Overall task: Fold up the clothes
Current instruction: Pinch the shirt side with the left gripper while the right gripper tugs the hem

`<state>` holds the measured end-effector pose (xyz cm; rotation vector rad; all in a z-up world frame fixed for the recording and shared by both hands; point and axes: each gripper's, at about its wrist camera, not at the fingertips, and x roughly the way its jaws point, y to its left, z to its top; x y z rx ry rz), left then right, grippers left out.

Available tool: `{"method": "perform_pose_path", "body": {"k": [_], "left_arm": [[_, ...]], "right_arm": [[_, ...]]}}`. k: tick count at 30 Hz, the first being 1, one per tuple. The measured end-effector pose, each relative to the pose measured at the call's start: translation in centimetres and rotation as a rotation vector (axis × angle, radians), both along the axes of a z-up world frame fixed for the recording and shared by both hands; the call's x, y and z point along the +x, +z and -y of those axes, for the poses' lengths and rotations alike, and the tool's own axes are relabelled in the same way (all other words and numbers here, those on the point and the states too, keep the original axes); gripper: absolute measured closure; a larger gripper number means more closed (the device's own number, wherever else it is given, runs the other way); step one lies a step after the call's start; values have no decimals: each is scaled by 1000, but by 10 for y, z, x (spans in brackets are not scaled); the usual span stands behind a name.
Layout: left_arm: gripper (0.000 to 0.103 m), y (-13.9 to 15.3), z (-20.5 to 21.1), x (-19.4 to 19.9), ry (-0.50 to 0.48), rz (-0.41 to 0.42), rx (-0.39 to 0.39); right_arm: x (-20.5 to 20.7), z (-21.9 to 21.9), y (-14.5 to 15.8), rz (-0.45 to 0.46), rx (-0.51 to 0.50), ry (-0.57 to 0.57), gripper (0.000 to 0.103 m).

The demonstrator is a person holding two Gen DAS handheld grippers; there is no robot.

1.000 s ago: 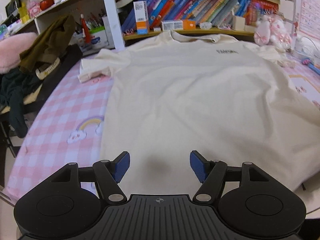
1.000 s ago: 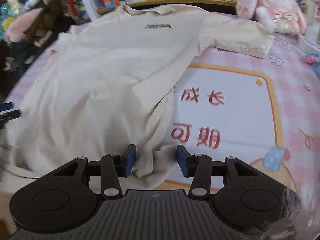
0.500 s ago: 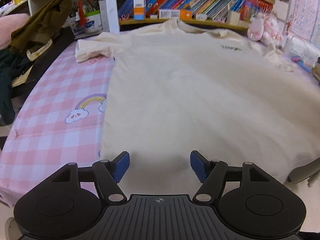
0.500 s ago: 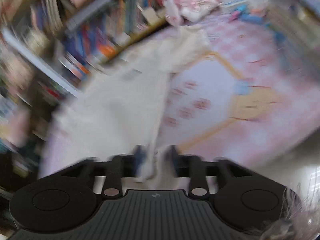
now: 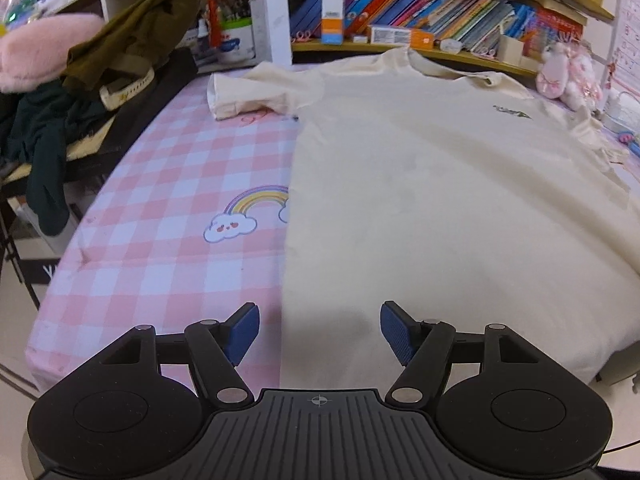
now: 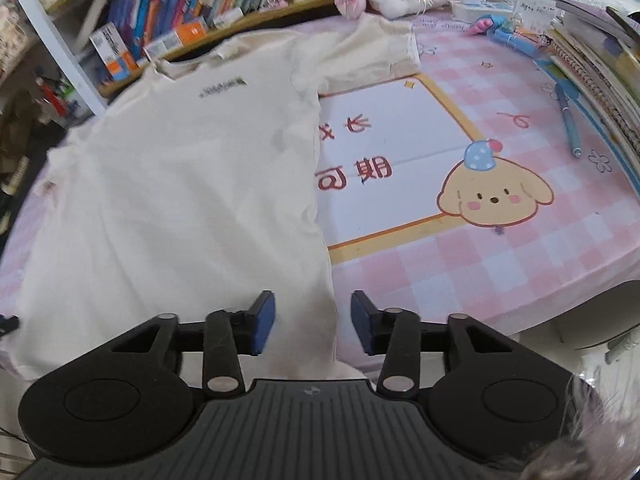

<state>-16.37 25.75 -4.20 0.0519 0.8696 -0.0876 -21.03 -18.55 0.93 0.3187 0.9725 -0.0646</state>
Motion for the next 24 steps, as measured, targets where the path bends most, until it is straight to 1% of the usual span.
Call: {"method": "perform_pose_path", "body": {"k": [1,2,3,4,5,6,8,9,10,12,14,15,17,19,20,21,22,23,24], "left_arm": [[48,-1,0,-1,12,-1,-11],[61,-1,-1,-2,24,-2,-21],[92,-2,-2,-3,35,-6,-37],[101,0,-3,-3,43,-22,-67],[101,1,-3,-4,46,-39,-99],[102,2,-1,-6,32,-53,-123],[102,2,6,-13,-3,-54,-110],[101,2,10,-17,-20,-54,-104],[101,2,14,-20,-37,-54,-97],[101,2,12,-22,-41,-61,-107],[101,3,6,-19,-26,-73,-98],[100,4,4,-19,-37,-76,-89],[93,9,1,-18,-62,-64,-59],[92,17,0,-17,-71,-25,-26],[91,22,1,-16,-67,3,-13],[89,27,2,-12,-57,29,-14],[88,30,4,-7,-50,45,-26],[88,32,8,1,-45,56,-44],[87,32,15,10,-50,58,-56]], "right_arm": [[2,-3,-3,-5,-11,9,79],[4,-5,-6,-11,-22,18,84],[6,-8,-9,-15,-35,28,91],[7,-10,-9,-18,-60,42,96],[9,-10,-10,-16,-81,50,99],[11,-7,-10,-11,-97,41,100],[16,4,-10,2,-174,-26,101],[19,11,-11,2,-186,-61,101],[20,16,-11,-3,-178,-80,101],[21,22,-11,-11,-158,-69,101],[20,21,-11,-22,-154,-28,101],[19,21,-10,-28,-138,-12,101],[17,20,-7,-35,-118,15,101],[15,17,-2,-37,-106,45,100],[16,17,3,-27,-106,50,98],[15,18,10,-1,-105,49,90],[16,21,16,23,-100,45,76],[19,25,22,46,-88,36,69],[26,30,26,64,-76,17,67]]}}
